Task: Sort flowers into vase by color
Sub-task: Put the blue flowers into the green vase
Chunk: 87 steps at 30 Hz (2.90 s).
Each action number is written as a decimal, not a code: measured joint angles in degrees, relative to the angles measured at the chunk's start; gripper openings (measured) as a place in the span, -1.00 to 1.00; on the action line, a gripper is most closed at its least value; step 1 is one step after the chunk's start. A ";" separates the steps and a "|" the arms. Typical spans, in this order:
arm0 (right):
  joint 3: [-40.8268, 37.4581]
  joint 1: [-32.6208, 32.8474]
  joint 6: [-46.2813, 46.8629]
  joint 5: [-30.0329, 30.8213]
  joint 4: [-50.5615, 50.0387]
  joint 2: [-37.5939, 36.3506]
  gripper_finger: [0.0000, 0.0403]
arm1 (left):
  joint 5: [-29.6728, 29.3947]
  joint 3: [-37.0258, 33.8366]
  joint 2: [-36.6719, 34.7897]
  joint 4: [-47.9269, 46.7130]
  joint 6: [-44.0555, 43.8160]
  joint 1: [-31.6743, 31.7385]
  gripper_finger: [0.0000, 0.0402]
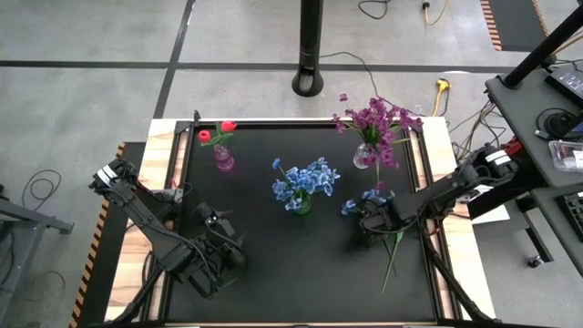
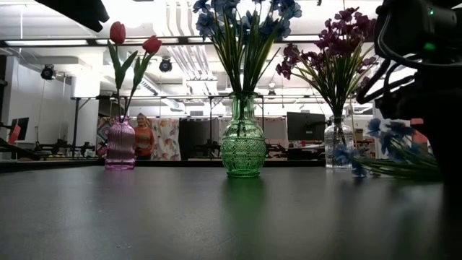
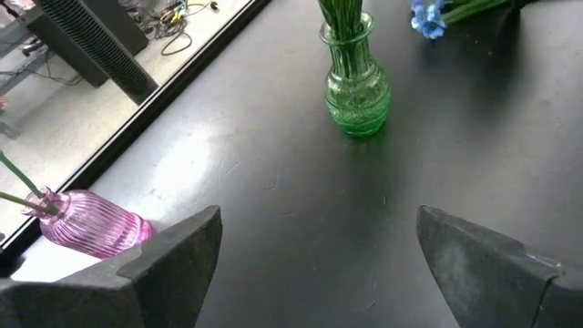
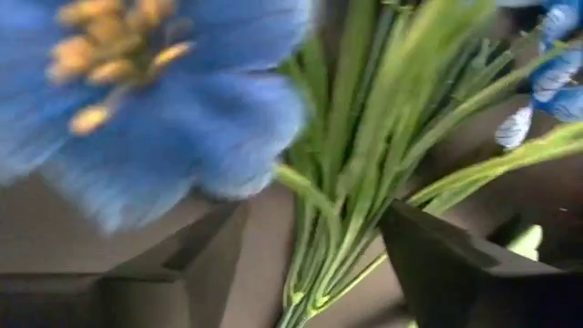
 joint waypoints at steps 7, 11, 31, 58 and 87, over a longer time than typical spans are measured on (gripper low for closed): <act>0.12 0.02 -0.06 0.07 2.27 0.44 -0.46 | 0.00 -0.02 0.00 0.00 0.02 0.04 0.73; 0.32 0.04 -1.38 1.25 3.76 0.42 -0.75 | 0.00 -0.02 0.00 0.00 0.02 0.04 0.73; 7.60 9.64 -16.02 12.95 10.91 -17.26 -0.89 | -1.33 -0.11 0.00 0.84 0.02 0.04 0.73; 1.03 10.04 -102.83 28.76 105.63 -2.29 -0.89 | -7.69 -0.11 0.00 6.49 4.49 0.15 0.73; 0.95 -3.11 -100.56 30.81 111.11 8.28 -0.89 | -8.92 -0.13 0.00 9.20 8.35 0.15 0.73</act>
